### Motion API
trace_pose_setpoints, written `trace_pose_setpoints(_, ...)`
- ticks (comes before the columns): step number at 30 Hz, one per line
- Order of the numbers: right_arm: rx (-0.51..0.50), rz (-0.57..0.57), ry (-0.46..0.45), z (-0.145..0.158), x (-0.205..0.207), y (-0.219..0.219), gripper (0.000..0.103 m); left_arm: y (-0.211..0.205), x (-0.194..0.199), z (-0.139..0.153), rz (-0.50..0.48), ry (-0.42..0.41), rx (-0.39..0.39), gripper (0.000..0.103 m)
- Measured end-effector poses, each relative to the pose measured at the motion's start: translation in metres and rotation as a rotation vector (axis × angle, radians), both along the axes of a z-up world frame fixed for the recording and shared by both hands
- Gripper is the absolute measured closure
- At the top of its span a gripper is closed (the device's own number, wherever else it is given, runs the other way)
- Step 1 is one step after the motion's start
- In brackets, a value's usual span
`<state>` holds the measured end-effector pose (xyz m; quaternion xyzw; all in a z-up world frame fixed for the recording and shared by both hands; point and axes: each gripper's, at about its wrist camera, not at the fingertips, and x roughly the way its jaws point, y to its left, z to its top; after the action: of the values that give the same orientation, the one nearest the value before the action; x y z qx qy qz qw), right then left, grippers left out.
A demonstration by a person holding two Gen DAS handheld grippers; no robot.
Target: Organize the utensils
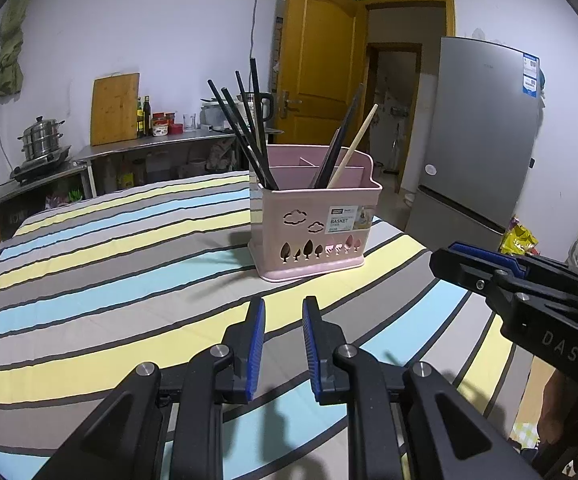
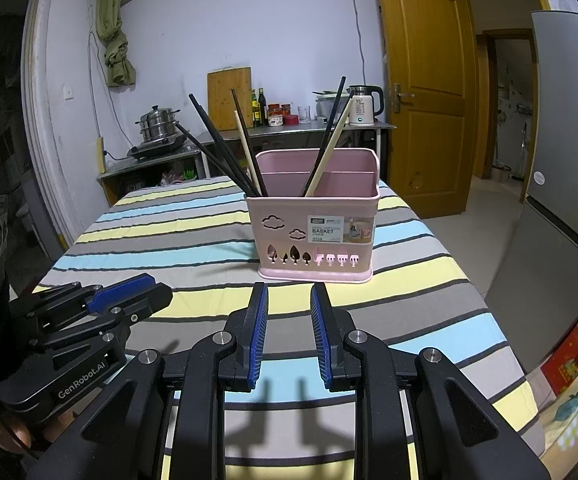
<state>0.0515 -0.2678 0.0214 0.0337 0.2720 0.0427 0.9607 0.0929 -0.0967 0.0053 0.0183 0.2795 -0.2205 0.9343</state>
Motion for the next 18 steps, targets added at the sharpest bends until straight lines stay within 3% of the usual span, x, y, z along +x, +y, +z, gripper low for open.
trace_pose_setpoints(18, -0.002, 0.0, 0.004, -0.0019, -0.0002, 0.0001, 0.081, -0.0034, -0.0015, -0.0015, -0.01, 0.0, 0.029, 0.085)
